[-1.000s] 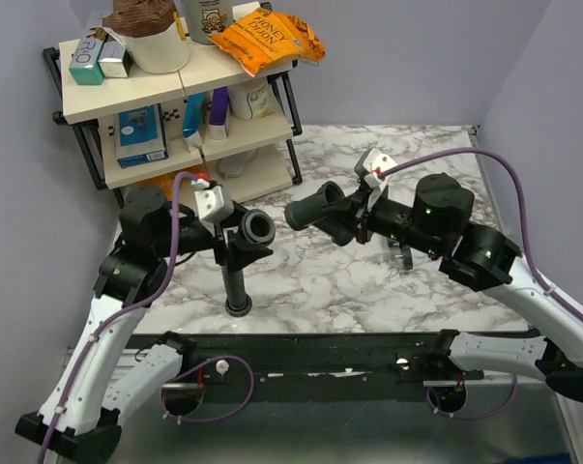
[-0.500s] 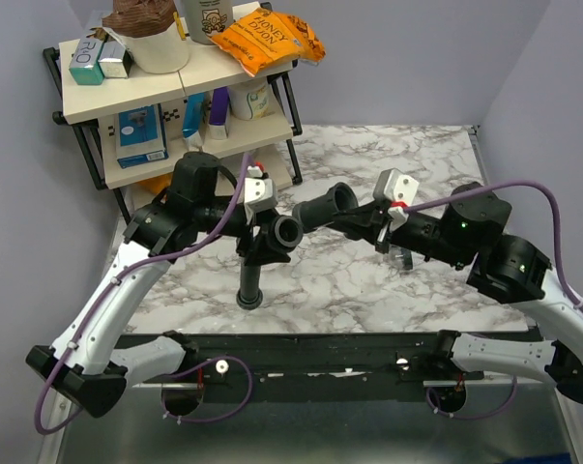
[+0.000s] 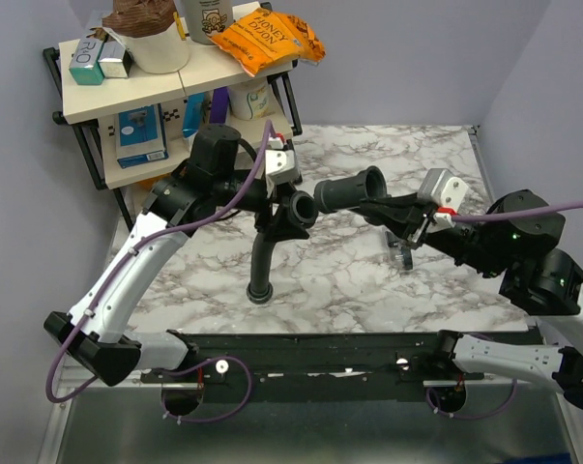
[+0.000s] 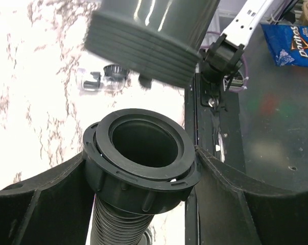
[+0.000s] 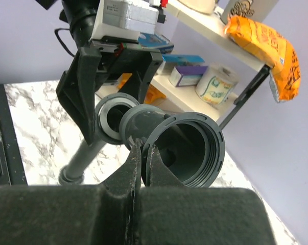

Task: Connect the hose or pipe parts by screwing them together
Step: Install the adaptor on the pipeline.

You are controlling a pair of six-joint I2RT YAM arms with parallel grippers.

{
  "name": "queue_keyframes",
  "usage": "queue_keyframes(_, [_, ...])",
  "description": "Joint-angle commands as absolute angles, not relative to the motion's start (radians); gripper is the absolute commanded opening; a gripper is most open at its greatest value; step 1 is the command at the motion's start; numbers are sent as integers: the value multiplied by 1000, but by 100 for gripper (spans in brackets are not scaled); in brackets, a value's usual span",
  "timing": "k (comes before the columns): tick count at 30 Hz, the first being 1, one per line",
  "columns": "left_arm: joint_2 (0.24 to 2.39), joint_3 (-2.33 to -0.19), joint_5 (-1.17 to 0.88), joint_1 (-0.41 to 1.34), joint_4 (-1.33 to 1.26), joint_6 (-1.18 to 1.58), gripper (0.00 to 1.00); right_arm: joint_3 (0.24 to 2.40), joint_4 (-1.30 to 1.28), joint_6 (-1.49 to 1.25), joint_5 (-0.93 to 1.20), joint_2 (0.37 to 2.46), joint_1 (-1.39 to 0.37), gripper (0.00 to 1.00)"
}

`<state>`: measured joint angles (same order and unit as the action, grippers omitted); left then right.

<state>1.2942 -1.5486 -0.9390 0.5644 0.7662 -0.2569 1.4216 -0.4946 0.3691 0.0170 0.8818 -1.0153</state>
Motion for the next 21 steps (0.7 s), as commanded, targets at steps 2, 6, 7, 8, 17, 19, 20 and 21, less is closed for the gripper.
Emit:
queue_keyframes(2, [1269,-1586,-894,620,775,-268,0,1474,-459,362,107,922,-1022,1])
queue_keyframes(6, [1262,-1592,-868,653,796,-299,0,1474,-482,331,156,934,-1023,1])
queue_keyframes(7, [1264,-1595,-861,663,795,-299,0,1470,-488,321,176,933,-1023,1])
queue_keyframes(8, [1262,-1595,-842,666,787,-295,0,1468,-500,316,187,928,-1025,1])
queue_keyframes(17, [1250,-1571,-718,666,637,-216,0,1467,-561,293,181,905,-1049,1])
queue_keyframes(19, [1243,-1566,-729,666,623,-207,0,1462,-568,299,166,904,-1049,1])
queue_keyframes(20, [1244,-1569,-738,666,626,-206,0,1457,-571,302,157,904,-1051,1])
queue_keyframes(21, [1249,-1575,-745,669,632,-203,0,1447,-571,304,147,904,-1049,1])
